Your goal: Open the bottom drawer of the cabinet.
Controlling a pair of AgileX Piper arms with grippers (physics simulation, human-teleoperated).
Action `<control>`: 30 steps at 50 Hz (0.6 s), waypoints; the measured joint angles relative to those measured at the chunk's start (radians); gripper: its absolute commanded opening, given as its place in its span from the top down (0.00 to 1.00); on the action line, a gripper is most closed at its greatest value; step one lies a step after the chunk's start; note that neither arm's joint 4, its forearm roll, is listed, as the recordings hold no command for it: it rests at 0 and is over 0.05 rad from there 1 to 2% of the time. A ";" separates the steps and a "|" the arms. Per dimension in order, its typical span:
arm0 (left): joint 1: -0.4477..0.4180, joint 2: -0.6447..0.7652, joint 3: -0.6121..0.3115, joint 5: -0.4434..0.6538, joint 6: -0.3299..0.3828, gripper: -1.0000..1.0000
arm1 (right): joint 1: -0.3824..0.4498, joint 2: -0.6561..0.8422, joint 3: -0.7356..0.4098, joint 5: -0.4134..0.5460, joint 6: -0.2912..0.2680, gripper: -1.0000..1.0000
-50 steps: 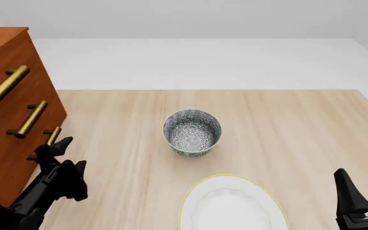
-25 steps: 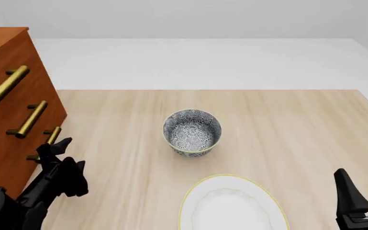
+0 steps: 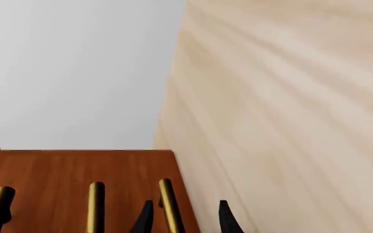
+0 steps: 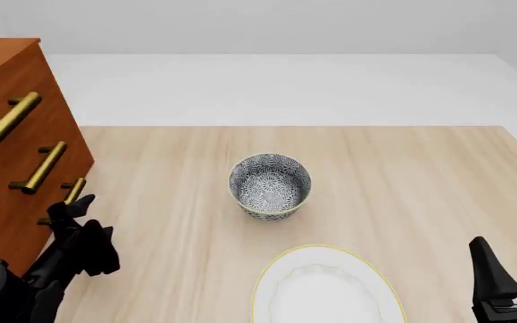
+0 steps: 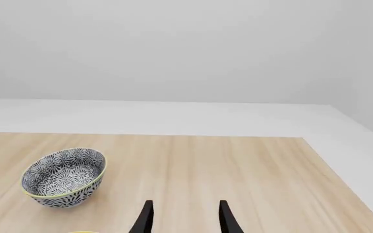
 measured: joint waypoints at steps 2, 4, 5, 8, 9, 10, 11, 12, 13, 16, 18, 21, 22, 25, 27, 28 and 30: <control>0.005 0.002 -0.001 0.000 0.004 0.00 | 0.000 0.000 0.000 0.000 0.000 0.00; 0.009 0.004 -0.002 0.000 0.006 0.00 | 0.000 0.000 0.000 0.000 0.000 0.00; 0.011 0.005 -0.002 0.000 0.008 0.00 | 0.000 0.000 0.000 0.000 0.000 0.00; 0.017 0.010 -0.004 0.000 0.010 0.00 | 0.000 0.000 0.000 0.000 0.000 0.00; 0.019 0.011 -0.005 0.000 0.011 0.00 | 0.000 0.000 0.000 0.000 0.000 0.00; 0.021 0.013 -0.006 0.000 0.011 0.00 | 0.000 0.000 0.000 0.000 0.000 0.00; 0.022 0.015 -0.007 0.000 0.012 0.00 | 0.000 0.000 0.000 0.000 0.000 0.00; 0.024 0.017 -0.008 0.000 0.012 0.00 | 0.000 0.000 0.000 0.000 0.000 0.00; 0.026 0.018 -0.009 0.000 0.013 0.00 | 0.000 0.000 0.000 0.000 0.000 0.00; 0.031 0.023 -0.011 0.000 0.014 0.00 | 0.000 0.000 0.000 0.000 0.000 0.00; 0.035 0.027 -0.013 0.000 0.014 0.00 | 0.000 0.000 0.000 0.000 0.000 0.00; 0.040 0.032 -0.016 0.000 0.015 0.00 | 0.000 0.000 0.000 0.000 0.000 0.00; 0.041 0.034 -0.017 0.000 0.015 0.00 | 0.000 0.000 0.000 0.000 0.000 0.00; 0.046 0.039 -0.020 0.000 0.015 0.00 | 0.000 0.000 0.000 0.000 0.000 0.00; 0.048 0.043 -0.023 0.000 0.015 0.00 | 0.000 0.000 0.000 0.000 0.000 0.00; 0.050 0.045 -0.024 0.000 0.015 0.00 | 0.000 0.000 0.000 0.000 0.000 0.00; 0.052 0.050 -0.026 0.000 0.015 0.00 | 0.000 0.000 0.000 0.000 0.000 0.00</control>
